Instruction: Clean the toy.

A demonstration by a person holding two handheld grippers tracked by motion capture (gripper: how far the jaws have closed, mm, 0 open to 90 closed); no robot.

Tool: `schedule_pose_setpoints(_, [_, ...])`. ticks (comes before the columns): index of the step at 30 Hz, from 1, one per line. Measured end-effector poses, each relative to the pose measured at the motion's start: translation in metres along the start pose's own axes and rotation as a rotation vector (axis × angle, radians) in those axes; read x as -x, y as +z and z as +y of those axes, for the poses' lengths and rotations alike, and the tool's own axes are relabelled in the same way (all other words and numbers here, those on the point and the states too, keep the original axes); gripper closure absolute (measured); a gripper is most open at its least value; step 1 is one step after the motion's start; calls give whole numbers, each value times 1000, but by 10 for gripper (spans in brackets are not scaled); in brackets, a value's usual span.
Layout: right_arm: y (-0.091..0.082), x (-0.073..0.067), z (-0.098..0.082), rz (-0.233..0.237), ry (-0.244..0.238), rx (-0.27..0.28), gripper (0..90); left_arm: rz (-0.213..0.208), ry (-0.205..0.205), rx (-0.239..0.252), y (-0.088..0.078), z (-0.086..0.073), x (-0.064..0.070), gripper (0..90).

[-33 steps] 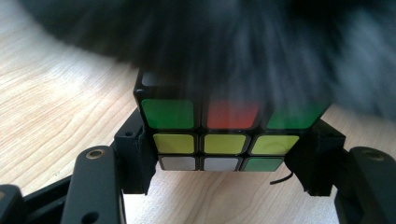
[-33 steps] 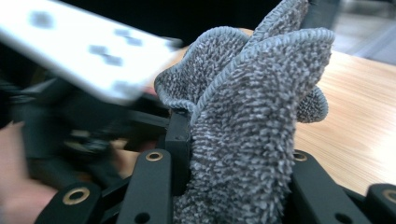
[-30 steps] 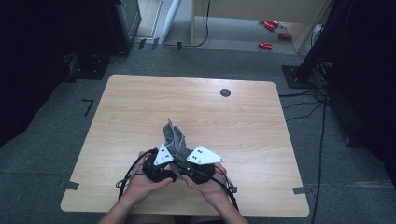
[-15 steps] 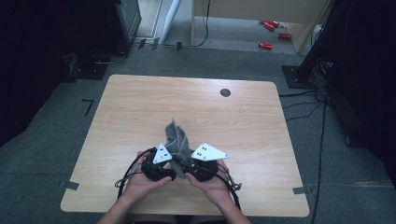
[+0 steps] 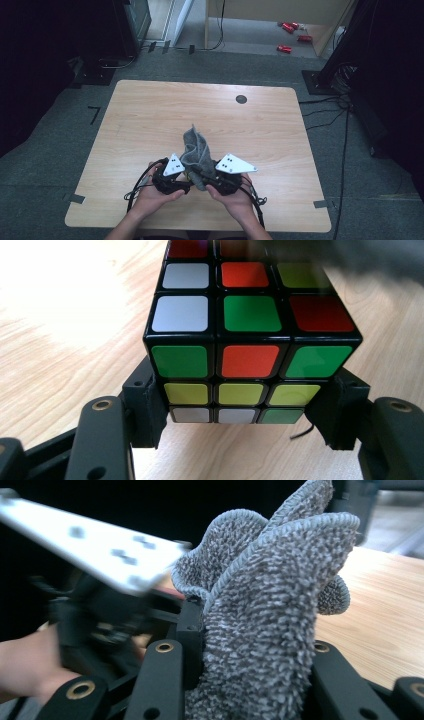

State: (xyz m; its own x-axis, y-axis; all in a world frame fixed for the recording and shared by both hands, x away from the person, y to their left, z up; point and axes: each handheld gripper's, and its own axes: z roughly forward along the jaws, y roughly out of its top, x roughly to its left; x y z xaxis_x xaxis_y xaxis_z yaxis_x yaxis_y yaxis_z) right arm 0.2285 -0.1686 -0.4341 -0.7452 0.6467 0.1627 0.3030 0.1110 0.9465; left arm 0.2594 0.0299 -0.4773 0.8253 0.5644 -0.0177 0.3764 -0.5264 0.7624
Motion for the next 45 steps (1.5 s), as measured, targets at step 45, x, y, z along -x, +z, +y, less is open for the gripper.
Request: schedule_pose_setpoints(45, [-3,4,-3,-82,20,-19,677,-6,62,69,-8,2,8,346])
